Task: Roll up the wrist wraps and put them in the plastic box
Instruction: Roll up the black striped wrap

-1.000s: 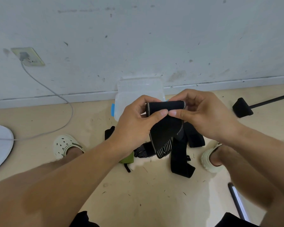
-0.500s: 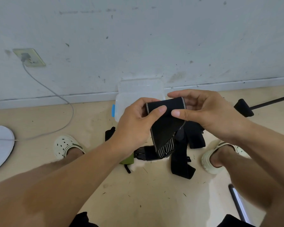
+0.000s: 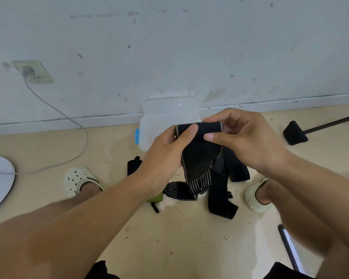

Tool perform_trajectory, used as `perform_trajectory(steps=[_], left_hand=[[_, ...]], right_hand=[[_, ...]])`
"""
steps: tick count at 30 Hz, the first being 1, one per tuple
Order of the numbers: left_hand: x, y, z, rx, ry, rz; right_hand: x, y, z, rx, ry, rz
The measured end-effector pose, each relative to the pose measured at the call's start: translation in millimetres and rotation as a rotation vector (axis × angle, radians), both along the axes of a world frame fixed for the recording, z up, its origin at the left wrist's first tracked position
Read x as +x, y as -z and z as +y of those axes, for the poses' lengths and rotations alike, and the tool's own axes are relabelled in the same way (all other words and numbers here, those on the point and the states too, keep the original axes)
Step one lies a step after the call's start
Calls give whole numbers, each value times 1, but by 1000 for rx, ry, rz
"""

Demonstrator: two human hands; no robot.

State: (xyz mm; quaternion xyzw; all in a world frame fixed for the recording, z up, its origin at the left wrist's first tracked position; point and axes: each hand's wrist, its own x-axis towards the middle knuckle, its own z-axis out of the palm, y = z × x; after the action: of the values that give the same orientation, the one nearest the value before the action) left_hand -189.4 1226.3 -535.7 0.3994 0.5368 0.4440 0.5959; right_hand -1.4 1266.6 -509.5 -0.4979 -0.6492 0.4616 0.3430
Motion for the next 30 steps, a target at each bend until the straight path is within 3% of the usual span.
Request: perform_trajectory(steps=[4, 17, 23, 30], left_hand=[[0, -3, 1, -65, 3, -82], [-9, 0, 3, 48, 25, 4], [-5, -8, 0, 164, 60, 257], [-4, -9, 1, 194, -3, 305]], right_hand=[[-2, 1, -3, 60, -40, 12], [3, -7, 2, -230, -136, 115], [3, -7, 0, -214, -129, 66], [-5, -3, -1, -138, -53, 20]])
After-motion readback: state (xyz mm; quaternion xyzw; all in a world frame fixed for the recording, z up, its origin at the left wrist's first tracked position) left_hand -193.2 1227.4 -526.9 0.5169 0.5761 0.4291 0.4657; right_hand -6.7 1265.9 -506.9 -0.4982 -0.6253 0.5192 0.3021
